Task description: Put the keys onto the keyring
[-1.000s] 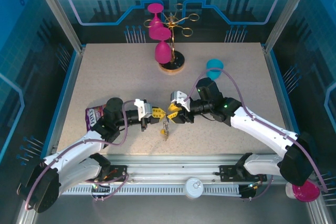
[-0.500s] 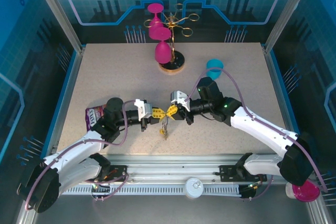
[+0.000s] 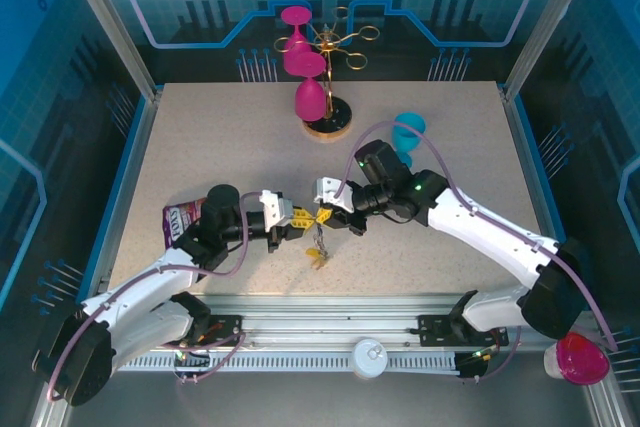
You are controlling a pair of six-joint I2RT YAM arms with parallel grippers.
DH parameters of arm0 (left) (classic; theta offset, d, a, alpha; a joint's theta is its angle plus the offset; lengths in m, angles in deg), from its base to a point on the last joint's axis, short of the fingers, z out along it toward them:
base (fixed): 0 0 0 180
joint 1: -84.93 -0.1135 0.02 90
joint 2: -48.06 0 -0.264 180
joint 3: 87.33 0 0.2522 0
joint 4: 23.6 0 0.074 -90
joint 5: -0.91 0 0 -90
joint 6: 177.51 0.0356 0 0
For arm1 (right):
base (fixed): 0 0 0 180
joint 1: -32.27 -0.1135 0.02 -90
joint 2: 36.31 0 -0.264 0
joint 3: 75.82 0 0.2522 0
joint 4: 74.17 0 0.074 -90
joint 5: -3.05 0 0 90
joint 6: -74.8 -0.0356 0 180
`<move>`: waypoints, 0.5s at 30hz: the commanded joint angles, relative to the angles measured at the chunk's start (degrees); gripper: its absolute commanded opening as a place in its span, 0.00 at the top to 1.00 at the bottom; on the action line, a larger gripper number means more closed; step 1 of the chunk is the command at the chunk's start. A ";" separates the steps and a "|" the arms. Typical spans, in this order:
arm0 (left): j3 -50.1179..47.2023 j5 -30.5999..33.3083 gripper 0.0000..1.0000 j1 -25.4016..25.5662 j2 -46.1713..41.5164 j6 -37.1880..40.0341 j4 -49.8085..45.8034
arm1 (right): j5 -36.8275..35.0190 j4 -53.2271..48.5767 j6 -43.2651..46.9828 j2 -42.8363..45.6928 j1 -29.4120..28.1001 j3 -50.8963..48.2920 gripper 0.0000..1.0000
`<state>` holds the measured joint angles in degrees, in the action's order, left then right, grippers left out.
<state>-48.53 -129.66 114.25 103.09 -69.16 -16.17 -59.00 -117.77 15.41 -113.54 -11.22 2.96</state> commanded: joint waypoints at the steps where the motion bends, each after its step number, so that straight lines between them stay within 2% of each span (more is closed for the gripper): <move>1: 2.27 -0.29 0.94 0.27 0.26 1.43 -0.85 | -1.86 -5.19 3.40 -1.63 -1.31 2.89 1.00; 9: 2.48 -0.51 0.90 0.29 0.52 1.34 -1.18 | -4.59 -8.91 6.04 -3.62 -3.16 5.99 1.00; 15: 2.45 -0.80 1.00 0.28 0.12 1.86 -1.58 | -4.00 -6.76 4.86 -2.55 -2.94 5.13 1.00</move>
<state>-48.53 -129.49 114.25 103.50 -68.42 -18.09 -64.05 -124.35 20.29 -116.58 -13.49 7.46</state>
